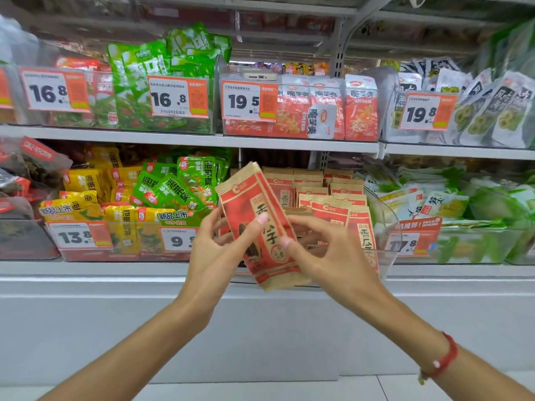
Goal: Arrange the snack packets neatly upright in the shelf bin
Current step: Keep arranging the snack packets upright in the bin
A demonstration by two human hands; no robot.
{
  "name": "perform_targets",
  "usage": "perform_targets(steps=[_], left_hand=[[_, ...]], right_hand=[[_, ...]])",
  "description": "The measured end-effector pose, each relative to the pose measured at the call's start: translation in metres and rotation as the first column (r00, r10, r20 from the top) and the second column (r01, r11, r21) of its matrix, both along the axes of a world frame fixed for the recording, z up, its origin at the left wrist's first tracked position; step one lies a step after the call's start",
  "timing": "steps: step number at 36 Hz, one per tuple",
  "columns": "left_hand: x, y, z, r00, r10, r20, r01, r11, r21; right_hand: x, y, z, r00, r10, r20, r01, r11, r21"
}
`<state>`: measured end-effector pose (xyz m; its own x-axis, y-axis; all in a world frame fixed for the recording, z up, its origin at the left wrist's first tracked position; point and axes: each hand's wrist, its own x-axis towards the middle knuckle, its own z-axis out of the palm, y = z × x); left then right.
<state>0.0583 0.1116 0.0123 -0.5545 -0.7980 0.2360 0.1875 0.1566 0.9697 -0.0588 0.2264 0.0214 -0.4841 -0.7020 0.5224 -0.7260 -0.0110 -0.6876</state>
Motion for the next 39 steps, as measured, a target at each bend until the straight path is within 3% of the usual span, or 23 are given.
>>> perform_targets(steps=[4,7,10,12,16,19,20,22,24,26,29,33,39], left_hand=[[-0.002,-0.003,-0.002,0.987,-0.129,0.097,0.13,0.991,-0.004],[-0.004,-0.001,-0.003,0.982,-0.179,0.058,0.177,0.984,0.034],[-0.005,-0.001,-0.007,0.995,-0.099,0.012,0.098,0.994,0.038],[-0.006,-0.003,-0.008,0.999,-0.04,-0.007,0.04,0.998,0.054],[-0.007,0.0,-0.005,1.0,-0.012,0.008,0.012,0.999,0.044],[-0.008,0.007,0.0,0.996,-0.082,-0.02,0.083,0.992,0.092],[-0.007,0.007,0.002,0.993,-0.119,-0.026,0.121,0.988,0.094],[-0.005,0.003,0.006,0.983,-0.184,-0.028,0.186,0.979,0.082],[-0.004,-0.004,0.009,0.971,-0.238,-0.025,0.239,0.968,0.072],[-0.004,-0.012,0.009,0.947,-0.321,0.008,0.319,0.944,0.079],[-0.003,-0.018,0.009,0.891,-0.45,0.067,0.444,0.892,0.088],[-0.004,-0.025,0.011,0.879,-0.472,0.067,0.467,0.88,0.086],[-0.008,-0.018,0.001,0.834,-0.482,0.269,0.494,0.869,0.027]], right_hand=[[-0.014,0.003,0.008,0.951,0.082,0.299,-0.08,0.997,-0.021],[-0.017,0.004,0.007,0.936,0.088,0.342,-0.096,0.995,0.006],[-0.012,0.004,0.0,0.997,-0.058,0.049,0.052,0.992,0.112],[0.0,0.002,-0.006,0.991,-0.066,-0.118,0.086,0.981,0.172],[0.016,-0.002,-0.017,0.95,-0.097,-0.298,0.181,0.946,0.268],[0.012,-0.003,-0.017,0.927,-0.124,-0.353,0.216,0.948,0.233],[0.009,-0.003,-0.013,0.947,-0.116,-0.299,0.189,0.955,0.23],[0.001,-0.003,-0.004,0.999,-0.038,-0.03,0.045,0.962,0.269],[-0.006,-0.001,0.002,0.96,0.074,0.27,-0.151,0.949,0.277],[-0.007,0.002,0.004,0.911,0.134,0.391,-0.253,0.928,0.272],[-0.005,0.004,0.003,0.878,0.191,0.439,-0.329,0.907,0.263],[-0.004,0.009,0.007,0.908,0.185,0.375,-0.308,0.903,0.3],[-0.009,0.011,0.015,0.918,0.14,0.371,-0.132,0.99,-0.047]])
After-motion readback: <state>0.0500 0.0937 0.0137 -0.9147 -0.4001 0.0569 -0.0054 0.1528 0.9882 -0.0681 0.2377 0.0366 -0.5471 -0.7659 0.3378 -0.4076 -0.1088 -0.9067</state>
